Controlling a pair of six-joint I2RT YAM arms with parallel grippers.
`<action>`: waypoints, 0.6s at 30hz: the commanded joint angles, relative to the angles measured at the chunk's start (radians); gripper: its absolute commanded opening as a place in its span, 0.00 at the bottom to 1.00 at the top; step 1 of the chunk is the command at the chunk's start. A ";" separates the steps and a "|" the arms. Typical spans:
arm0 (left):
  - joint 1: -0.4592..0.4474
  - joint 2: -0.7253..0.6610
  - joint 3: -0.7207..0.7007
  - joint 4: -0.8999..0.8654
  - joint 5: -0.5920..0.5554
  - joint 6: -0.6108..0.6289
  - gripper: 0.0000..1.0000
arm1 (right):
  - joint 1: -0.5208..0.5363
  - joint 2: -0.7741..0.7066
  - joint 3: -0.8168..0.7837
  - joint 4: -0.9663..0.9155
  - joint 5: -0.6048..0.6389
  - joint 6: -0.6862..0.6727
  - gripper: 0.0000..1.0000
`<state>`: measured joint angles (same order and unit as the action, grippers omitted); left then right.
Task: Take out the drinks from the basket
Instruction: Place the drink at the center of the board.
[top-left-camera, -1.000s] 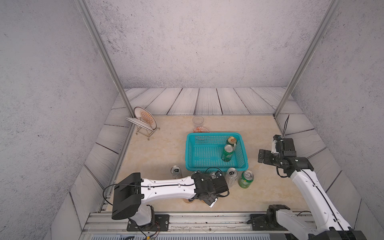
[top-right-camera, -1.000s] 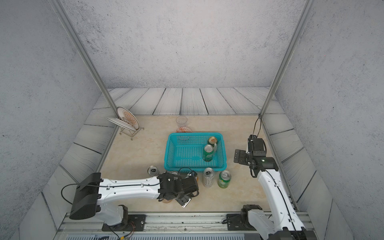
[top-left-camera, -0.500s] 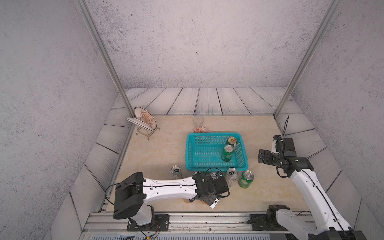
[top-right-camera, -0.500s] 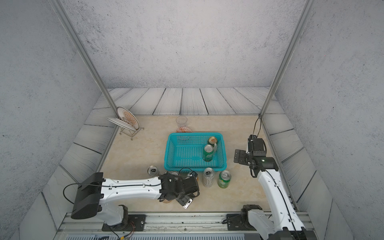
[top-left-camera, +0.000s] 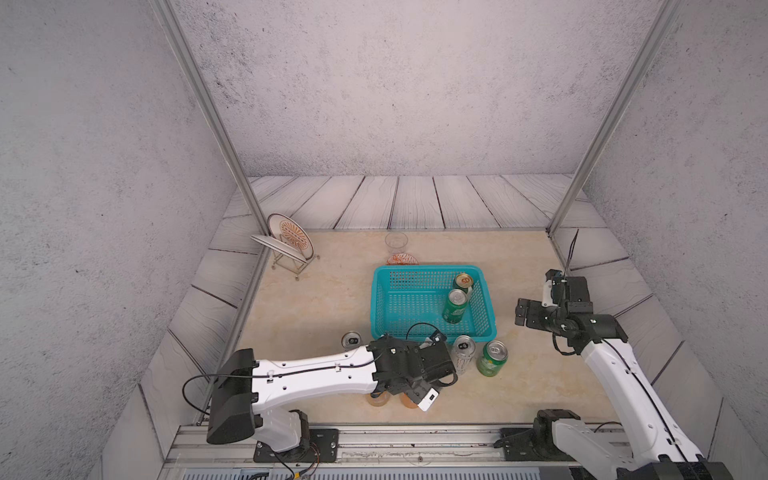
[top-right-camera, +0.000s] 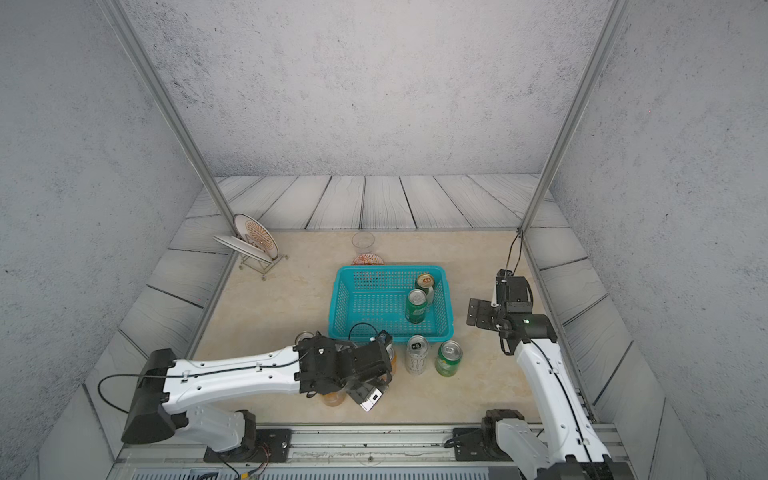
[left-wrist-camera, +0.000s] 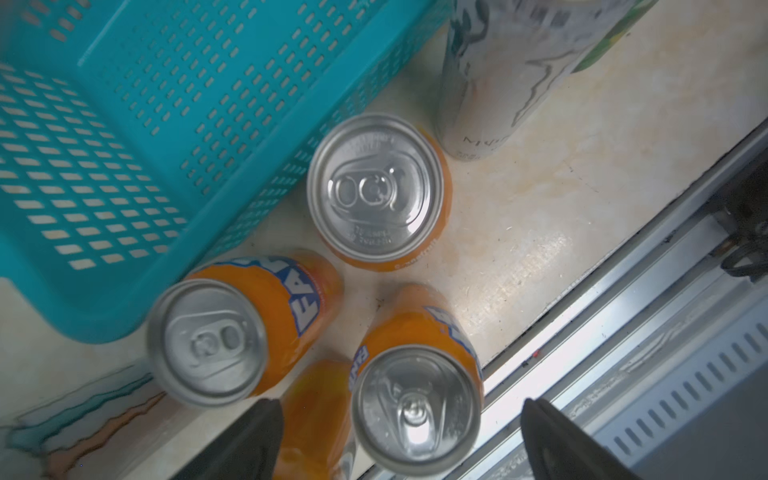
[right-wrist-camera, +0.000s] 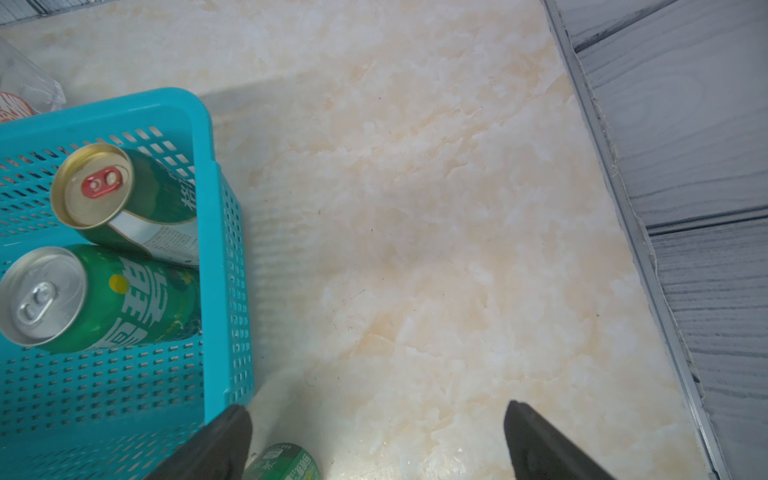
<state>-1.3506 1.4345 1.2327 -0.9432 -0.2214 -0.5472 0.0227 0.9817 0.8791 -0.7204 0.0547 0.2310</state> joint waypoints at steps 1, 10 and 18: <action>-0.001 -0.062 0.060 -0.120 -0.092 0.063 0.99 | -0.003 -0.020 -0.003 0.008 -0.014 -0.009 1.00; 0.139 -0.188 0.139 -0.159 -0.096 0.212 0.99 | -0.003 -0.023 0.000 0.010 -0.033 -0.012 0.99; 0.311 -0.235 0.158 -0.147 -0.015 0.325 0.99 | -0.003 -0.018 0.000 0.012 -0.039 -0.012 0.99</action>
<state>-1.0878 1.2114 1.3670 -1.0702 -0.2714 -0.2905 0.0231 0.9817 0.8795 -0.7200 0.0273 0.2298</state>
